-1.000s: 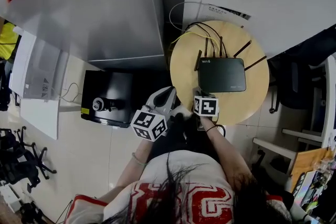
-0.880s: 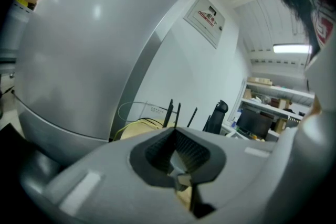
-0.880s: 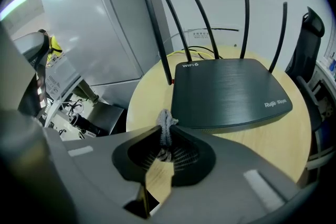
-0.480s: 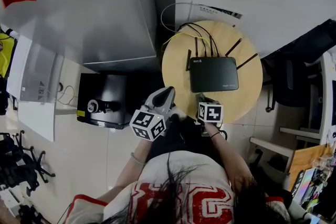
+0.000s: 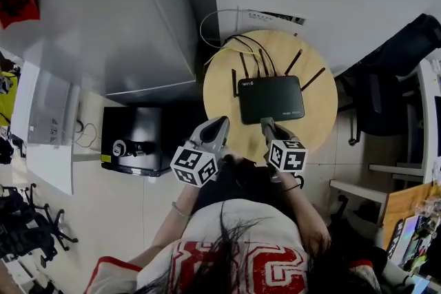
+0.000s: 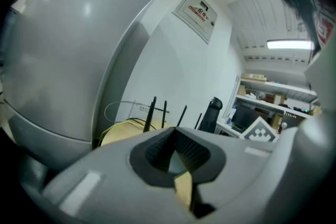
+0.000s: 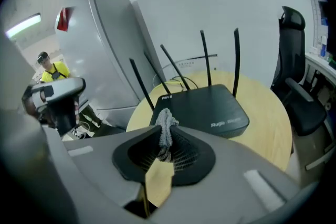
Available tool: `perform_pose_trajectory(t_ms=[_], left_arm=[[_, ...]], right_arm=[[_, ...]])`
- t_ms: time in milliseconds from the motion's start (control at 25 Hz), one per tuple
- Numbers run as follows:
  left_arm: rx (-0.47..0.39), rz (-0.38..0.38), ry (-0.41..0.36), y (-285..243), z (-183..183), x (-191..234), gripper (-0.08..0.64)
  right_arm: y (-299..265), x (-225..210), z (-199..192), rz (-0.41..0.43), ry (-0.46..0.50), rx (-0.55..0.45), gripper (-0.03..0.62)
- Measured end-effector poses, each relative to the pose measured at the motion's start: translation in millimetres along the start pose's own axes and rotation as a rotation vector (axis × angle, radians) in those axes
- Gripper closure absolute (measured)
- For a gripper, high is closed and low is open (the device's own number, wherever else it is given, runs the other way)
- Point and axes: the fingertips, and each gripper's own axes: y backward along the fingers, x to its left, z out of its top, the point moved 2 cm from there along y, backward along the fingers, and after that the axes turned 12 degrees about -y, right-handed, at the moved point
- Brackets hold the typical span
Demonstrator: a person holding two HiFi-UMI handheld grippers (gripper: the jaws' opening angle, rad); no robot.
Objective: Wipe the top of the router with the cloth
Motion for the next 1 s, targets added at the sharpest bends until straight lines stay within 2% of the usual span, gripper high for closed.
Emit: perform_pose_trajectory(t_ms=[320, 480, 600, 840, 1000], left_arm=[[0.009, -0.046, -0.042, -12.6, 4.3, -20.5, 0.558], [0.01, -0.054, -0.054, -14.2, 7.1, -25.6, 0.558], [0.013, -0.061, -0.056, -13.5, 8.1, -28.7, 0.558], [0.005, -0.098, -0.077, -17.4, 17.0, -40.9, 0.558], [0.008, -0.125, -0.083, -24.3, 22.7, -47.5, 0.558]], right_arm=[[55.7, 33.7, 64.9, 0.109, 0.038, -0.239, 0.554], [81.5, 51.9, 86.8, 0.159, 0.035, -0.326, 0.554], [94.0, 62.2, 93.3, 0.182, 0.039, -0.35, 0.554], [118.1, 70.4, 105.3, 0.302, 0.113, -0.317, 0.554], [130.2, 60.0, 115.7, 0.3, 0.107, -0.329, 0.554]])
